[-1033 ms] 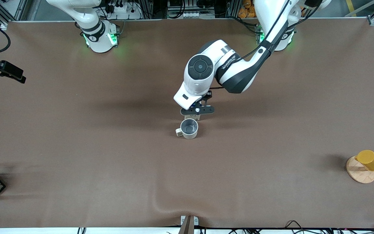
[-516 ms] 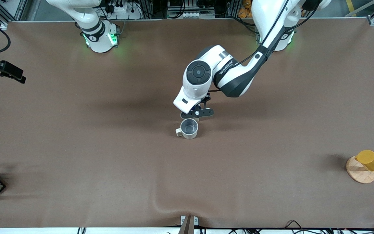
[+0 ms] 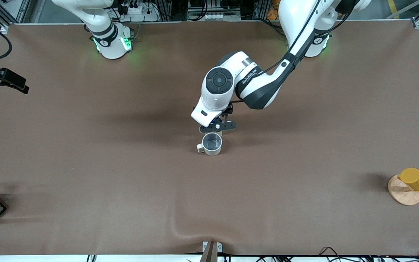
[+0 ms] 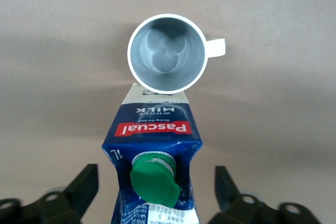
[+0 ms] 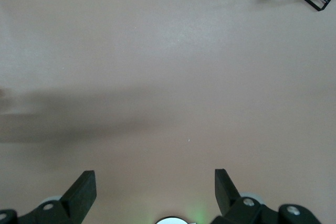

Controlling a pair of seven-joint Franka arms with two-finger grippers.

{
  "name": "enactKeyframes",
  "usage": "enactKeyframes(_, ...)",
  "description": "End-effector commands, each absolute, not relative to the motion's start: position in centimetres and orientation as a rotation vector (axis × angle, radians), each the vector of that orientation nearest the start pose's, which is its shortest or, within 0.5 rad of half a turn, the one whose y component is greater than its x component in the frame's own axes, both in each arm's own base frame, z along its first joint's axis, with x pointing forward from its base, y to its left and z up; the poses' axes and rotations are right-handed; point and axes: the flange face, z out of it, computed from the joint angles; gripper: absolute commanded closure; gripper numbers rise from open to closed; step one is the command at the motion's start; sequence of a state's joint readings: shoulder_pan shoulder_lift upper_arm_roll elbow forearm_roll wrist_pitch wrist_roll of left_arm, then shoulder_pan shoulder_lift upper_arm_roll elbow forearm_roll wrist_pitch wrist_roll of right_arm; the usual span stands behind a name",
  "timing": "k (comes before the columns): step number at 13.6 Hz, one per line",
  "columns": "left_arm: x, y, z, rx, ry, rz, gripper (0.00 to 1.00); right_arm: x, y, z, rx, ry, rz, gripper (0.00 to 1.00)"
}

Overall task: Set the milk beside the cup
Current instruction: 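Lower the carton beside the mug and open the left gripper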

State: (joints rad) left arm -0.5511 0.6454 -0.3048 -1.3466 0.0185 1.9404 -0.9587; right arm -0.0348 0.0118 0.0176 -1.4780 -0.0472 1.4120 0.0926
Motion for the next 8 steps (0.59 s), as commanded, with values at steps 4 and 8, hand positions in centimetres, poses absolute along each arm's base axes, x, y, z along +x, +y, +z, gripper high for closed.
enactKeyframes(4, 53.7, -42.9, 51.2, -3.235, -0.423, -0.003, 0.00, 54.3, -1.2, 65.3, -3.188, 0.203, 0.086, 0.00)
enactKeyframes(8, 57.6, -27.8, 60.3, -3.226, -0.338, -0.135, 0.00, 54.3, -1.3, 65.3, -3.186, 0.208, 0.089, 0.00)
